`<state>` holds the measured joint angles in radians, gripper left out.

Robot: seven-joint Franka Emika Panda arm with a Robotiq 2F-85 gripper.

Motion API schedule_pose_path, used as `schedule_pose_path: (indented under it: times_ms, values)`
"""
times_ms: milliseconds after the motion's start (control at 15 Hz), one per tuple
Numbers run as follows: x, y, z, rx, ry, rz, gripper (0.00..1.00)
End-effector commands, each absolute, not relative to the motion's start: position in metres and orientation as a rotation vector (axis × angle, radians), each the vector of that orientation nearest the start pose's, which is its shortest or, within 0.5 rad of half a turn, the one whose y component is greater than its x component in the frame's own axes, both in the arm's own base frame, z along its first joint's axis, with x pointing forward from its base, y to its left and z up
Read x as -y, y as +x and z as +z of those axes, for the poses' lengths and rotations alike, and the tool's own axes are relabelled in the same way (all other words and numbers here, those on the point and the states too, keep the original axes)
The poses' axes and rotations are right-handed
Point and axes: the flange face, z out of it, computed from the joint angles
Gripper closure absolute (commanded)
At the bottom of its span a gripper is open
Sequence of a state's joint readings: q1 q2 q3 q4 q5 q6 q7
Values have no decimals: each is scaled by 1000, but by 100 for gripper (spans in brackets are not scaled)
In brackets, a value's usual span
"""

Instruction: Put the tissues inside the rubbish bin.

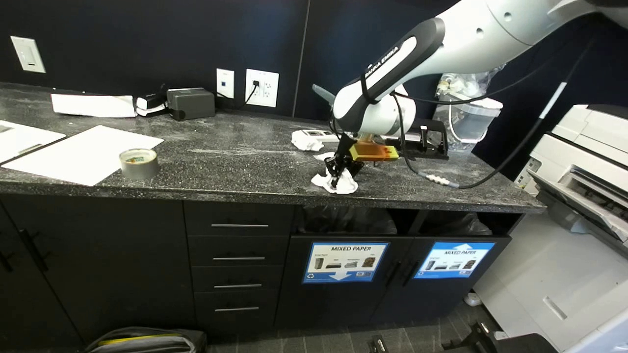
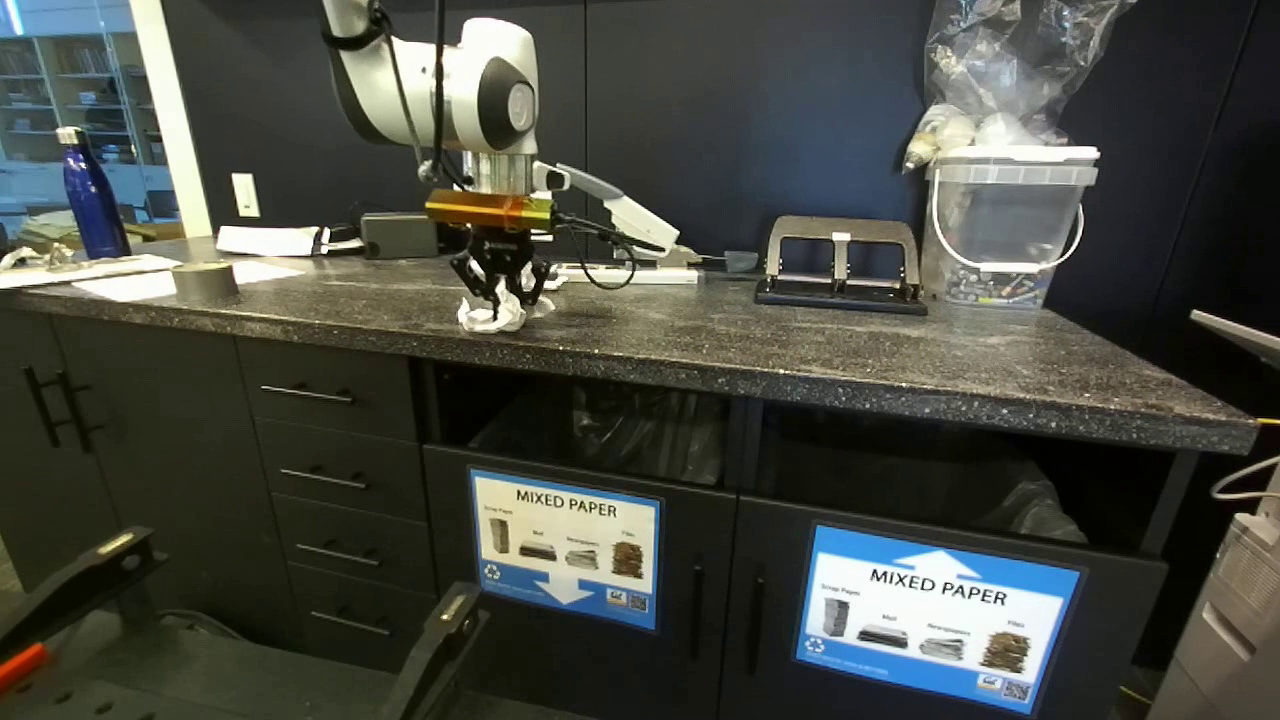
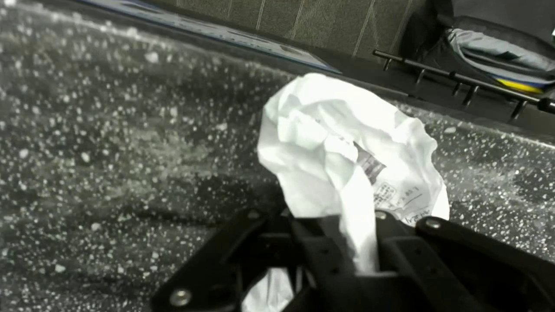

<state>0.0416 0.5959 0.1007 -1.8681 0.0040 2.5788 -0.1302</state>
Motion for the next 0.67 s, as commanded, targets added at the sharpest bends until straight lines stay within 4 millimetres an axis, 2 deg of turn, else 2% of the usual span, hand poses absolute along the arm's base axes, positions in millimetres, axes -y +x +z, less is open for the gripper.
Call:
schedule_pose_path:
  times_ms: [0, 267, 467, 600]
  values:
    - [-86, 587, 210, 246, -3087, -247, 91]
    - [-78, 531, 204, 146, -3089, -273, 91]
    - [-71, 502, 192, 115, -3089, -250, 90]
    - [-64, 491, 181, 110, -3087, -258, 90]
